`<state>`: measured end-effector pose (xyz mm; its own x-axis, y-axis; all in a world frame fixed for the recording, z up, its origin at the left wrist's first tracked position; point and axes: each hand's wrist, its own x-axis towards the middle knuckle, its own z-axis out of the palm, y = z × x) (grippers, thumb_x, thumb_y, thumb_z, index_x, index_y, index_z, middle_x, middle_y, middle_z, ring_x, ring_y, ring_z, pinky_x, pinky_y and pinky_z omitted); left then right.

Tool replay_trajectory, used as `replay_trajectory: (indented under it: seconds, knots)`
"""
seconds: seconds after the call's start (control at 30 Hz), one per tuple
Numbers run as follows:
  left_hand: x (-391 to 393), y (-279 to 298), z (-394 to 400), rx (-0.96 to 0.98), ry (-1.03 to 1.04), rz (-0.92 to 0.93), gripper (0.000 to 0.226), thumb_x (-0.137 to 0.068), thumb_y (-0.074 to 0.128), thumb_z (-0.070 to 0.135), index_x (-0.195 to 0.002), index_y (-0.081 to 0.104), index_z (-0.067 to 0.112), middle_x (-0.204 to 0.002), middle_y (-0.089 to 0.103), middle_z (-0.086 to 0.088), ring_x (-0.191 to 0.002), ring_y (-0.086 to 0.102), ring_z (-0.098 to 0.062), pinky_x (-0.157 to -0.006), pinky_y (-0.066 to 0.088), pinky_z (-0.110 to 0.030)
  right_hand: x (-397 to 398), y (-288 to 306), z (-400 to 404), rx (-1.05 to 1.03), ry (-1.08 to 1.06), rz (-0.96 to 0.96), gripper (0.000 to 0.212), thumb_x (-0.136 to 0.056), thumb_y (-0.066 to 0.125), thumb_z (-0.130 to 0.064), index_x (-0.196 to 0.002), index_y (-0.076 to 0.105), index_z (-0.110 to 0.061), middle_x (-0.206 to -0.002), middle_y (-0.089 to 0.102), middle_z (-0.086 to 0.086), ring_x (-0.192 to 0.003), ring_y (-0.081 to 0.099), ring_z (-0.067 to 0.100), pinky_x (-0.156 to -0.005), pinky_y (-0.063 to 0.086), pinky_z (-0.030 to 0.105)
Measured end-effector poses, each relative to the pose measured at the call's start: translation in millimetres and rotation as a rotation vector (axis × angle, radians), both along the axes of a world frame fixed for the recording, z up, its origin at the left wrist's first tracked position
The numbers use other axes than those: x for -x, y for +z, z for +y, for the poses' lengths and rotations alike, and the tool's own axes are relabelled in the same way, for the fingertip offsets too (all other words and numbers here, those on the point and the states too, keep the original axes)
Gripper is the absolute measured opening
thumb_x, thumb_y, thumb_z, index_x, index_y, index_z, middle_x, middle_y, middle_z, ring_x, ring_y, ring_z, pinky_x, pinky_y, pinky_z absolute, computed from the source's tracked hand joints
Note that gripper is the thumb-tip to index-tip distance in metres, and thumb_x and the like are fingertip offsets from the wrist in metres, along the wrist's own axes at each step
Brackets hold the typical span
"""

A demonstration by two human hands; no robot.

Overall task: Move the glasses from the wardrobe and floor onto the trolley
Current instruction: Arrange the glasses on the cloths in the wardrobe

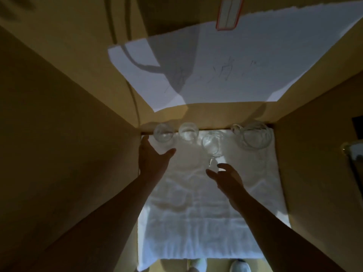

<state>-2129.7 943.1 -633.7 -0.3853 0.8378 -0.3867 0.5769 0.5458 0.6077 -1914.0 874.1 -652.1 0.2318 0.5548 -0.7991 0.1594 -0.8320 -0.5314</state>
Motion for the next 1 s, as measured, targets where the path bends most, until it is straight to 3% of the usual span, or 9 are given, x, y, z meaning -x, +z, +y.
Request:
replay_trajectory:
  seconds: [0.07,0.13,0.23,0.27,0.33,0.5,0.7,0.9,1.0]
  knots:
    - [2,-11,14,-0.038,-0.002,-0.011,0.102,-0.067,0.093,0.038,-0.147,0.038,0.010,-0.143,0.050,-0.010,-0.132,0.049,-0.026,-0.109,0.041,-0.038,1,-12,8,0.010,-0.060,0.084,0.063,-0.077,0.085,-0.044,-0.132,0.058,-0.026,-0.119,0.064,0.002,-0.109,0.063,0.020,-0.101,0.052,0.043]
    - [2,-19,26,-0.027,-0.039,-0.054,0.102,-0.065,0.094,0.035,-0.147,0.038,0.014,-0.142,0.051,-0.007,-0.130,0.051,-0.024,-0.107,0.044,-0.038,3,-19,16,0.008,-0.099,0.162,0.062,-0.081,0.083,-0.040,-0.133,0.055,-0.025,-0.124,0.063,0.002,-0.112,0.062,0.021,-0.097,0.053,0.044]
    - [1,-28,33,-0.109,-0.069,-0.025,0.083,-0.063,0.096,0.029,-0.133,0.052,0.021,-0.116,0.060,0.008,-0.106,0.058,-0.014,-0.082,0.040,-0.003,6,-24,22,0.025,-0.127,0.291,0.052,-0.087,0.077,-0.035,-0.132,0.056,-0.020,-0.130,0.059,0.002,-0.116,0.059,0.023,-0.089,0.053,0.039]
    - [0,-28,34,-0.143,-0.069,-0.010,0.076,-0.062,0.096,0.028,-0.127,0.056,0.022,-0.107,0.060,0.012,-0.100,0.058,-0.012,-0.073,0.038,-0.001,6,-25,23,0.034,-0.120,0.309,0.043,-0.089,0.076,-0.035,-0.125,0.059,-0.021,-0.129,0.060,0.001,-0.116,0.059,0.024,-0.091,0.053,0.039]
    - [-1,-26,32,-0.154,-0.077,-0.010,0.071,-0.063,0.096,0.027,-0.124,0.059,0.024,-0.106,0.061,0.011,-0.098,0.059,-0.013,-0.075,0.042,-0.013,6,-28,20,0.032,-0.122,0.300,0.026,-0.090,0.075,-0.035,-0.109,0.063,-0.022,-0.124,0.063,0.001,-0.111,0.061,0.023,-0.094,0.054,0.042]
    - [5,-14,5,-0.147,-0.093,0.002,0.076,-0.061,0.097,0.026,-0.127,0.059,0.021,-0.117,0.066,0.006,-0.106,0.063,-0.019,-0.087,0.054,-0.037,1,-22,-1,0.045,-0.253,0.261,0.025,-0.091,0.074,-0.035,-0.104,0.064,-0.016,-0.105,0.068,0.006,-0.099,0.064,0.023,-0.096,0.054,0.047]
    - [-9,23,-45,-0.103,-0.147,0.029,0.080,-0.060,0.096,0.036,-0.129,0.060,0.016,-0.118,0.068,0.002,-0.103,0.065,-0.020,-0.086,0.052,-0.034,-10,20,-39,0.101,-0.311,0.281,0.016,-0.092,0.073,-0.030,-0.096,0.062,-0.019,-0.088,0.063,0.009,-0.082,0.058,0.022,-0.080,0.054,0.038]
    - [-31,96,-89,-0.179,-0.151,-0.040,0.074,-0.061,0.096,0.035,-0.124,0.061,0.018,-0.111,0.070,0.002,-0.100,0.064,-0.021,-0.085,0.051,-0.031,-22,94,-67,-0.029,-0.264,0.294,0.021,-0.093,0.072,-0.031,-0.100,0.063,-0.013,-0.089,0.062,0.010,-0.085,0.059,0.024,-0.092,0.055,0.046]
    - [-42,144,-105,-0.217,-0.109,-0.116,0.063,-0.060,0.095,0.032,-0.112,0.060,0.026,-0.103,0.067,0.010,-0.096,0.064,-0.017,-0.079,0.047,-0.025,-27,143,-77,-0.112,-0.249,0.312,0.023,-0.093,0.071,-0.032,-0.104,0.064,-0.013,-0.086,0.062,0.009,-0.082,0.059,0.023,-0.086,0.057,0.043]
